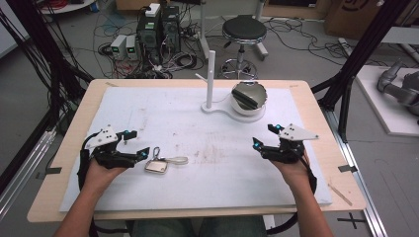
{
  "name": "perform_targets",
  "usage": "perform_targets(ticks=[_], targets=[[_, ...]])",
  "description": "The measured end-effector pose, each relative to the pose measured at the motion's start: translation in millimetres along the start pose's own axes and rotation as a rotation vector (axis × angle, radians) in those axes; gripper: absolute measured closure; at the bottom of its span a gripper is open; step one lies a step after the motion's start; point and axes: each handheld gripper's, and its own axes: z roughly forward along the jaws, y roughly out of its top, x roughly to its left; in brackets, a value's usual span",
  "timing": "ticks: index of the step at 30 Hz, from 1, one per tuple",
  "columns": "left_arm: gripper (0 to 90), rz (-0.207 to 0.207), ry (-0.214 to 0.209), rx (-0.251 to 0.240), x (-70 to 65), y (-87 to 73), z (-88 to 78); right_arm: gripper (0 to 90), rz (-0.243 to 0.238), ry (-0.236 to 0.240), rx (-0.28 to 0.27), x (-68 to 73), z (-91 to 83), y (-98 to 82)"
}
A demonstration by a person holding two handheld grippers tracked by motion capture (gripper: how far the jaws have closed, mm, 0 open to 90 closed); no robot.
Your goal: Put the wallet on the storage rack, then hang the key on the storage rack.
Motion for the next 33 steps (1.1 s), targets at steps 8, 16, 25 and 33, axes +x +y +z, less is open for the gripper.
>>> perform_targets(ticks=[8, 16, 25, 33], targets=[[16.0, -0.004, 0.0, -0.002, 2.1, -0.3, -0.1, 21.0, 0.017, -0.025, -0.007, -2.0, 1.9, -2.6], [16.0, 0.001, 0.011, -0.003, 1.3, 1.4, -2.0, 20.8, 0.029, -0.026, -0.02, -5.0, 0.5, -5.0], [16.0, 0.001, 0.013, 0.004, 0.4, 0.8, -0.5, 20.8, 0.032, -0.034, -0.027, -7.3, -2.3, -6.3], [16.0, 0.002, 0.003, 0.003, 1.5, 0.5, 0.6, 20.8, 0.035, -0.038, -0.032, -6.8, -3.5, -4.7]])
